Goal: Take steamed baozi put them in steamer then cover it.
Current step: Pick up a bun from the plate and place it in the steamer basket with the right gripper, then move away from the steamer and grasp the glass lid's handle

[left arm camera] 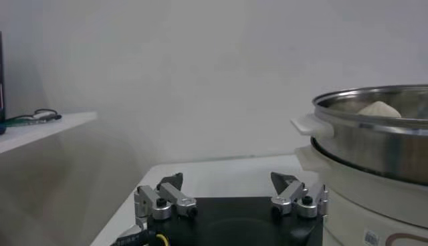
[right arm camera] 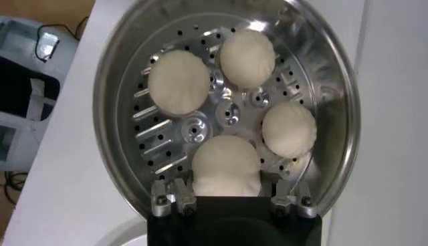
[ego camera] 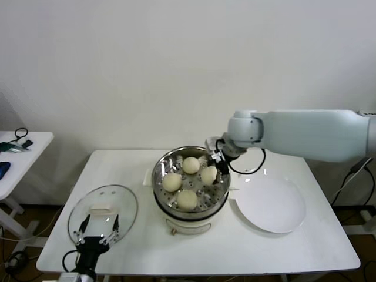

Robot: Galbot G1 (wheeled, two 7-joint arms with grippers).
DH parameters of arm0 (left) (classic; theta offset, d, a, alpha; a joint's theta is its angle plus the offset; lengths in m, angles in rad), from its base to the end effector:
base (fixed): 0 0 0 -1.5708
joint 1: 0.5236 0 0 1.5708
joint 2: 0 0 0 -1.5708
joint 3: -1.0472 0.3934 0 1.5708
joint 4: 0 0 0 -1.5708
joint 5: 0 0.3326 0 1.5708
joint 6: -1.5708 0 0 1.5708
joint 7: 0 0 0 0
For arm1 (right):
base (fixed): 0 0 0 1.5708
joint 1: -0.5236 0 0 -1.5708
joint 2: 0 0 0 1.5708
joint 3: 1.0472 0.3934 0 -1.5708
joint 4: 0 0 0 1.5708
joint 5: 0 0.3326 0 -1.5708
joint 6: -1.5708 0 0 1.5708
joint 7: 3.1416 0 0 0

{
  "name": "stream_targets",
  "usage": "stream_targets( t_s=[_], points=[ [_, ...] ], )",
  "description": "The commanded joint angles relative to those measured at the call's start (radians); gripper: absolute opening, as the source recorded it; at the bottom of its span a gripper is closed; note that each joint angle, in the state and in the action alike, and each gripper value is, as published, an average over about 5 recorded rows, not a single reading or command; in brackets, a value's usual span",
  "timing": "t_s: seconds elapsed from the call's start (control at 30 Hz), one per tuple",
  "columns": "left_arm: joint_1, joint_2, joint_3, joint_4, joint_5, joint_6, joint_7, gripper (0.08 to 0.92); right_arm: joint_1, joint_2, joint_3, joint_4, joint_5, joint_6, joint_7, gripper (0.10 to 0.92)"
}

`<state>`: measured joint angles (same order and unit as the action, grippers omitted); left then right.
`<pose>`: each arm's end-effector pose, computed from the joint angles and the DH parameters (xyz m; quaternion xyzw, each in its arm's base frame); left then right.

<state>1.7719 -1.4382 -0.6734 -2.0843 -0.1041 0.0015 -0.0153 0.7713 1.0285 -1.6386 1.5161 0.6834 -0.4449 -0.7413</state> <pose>0.0671 0.0733 -0.3563 0.0353 -0.9934 -0.0462 0.0990 0.5251 0.0237 -0.0582 0.5415 -0.5324 0.5620 0.3279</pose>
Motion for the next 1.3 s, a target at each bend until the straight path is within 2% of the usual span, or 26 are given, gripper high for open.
stream_targets(
  t_s=[0.03,0.37,0.5,0.63,0.77,0.93,1.03,1.3],
  points=[
    [-0.001,0.000,-0.001,0.004,0.000,-0.002,0.000,0.823,-0.105,0.028,0.022,-0.058,-0.055,-0.013,0.021,0.670],
    [-0.007,0.000,0.001,0.007,0.000,-0.002,0.000,0.823,-0.118,0.031,0.034,-0.068,-0.058,-0.007,0.019,0.673],
    [-0.008,-0.001,0.000,0.005,0.000,-0.001,0.000,0.823,-0.100,0.024,0.072,-0.084,-0.035,0.022,0.004,0.737],
    [-0.005,0.000,-0.001,0.001,0.003,0.003,0.005,0.823,-0.042,-0.006,0.100,-0.096,0.080,0.078,-0.023,0.810],
    [-0.001,0.000,-0.001,-0.003,0.012,0.002,0.011,0.823,0.022,-0.068,0.133,-0.096,0.195,0.111,-0.048,0.822],
    [0.001,0.000,0.001,-0.009,0.014,0.009,0.014,0.823,0.025,-0.187,0.237,-0.081,0.303,0.077,-0.009,0.823],
    [0.001,0.001,0.003,-0.013,0.015,0.013,0.016,0.823,-0.026,-0.282,0.333,-0.057,0.328,0.063,0.069,0.823],
    [0.002,0.010,0.006,-0.011,0.013,0.007,0.017,0.823,-0.445,-0.498,0.788,-0.021,0.287,0.090,0.485,0.823]
  ],
)
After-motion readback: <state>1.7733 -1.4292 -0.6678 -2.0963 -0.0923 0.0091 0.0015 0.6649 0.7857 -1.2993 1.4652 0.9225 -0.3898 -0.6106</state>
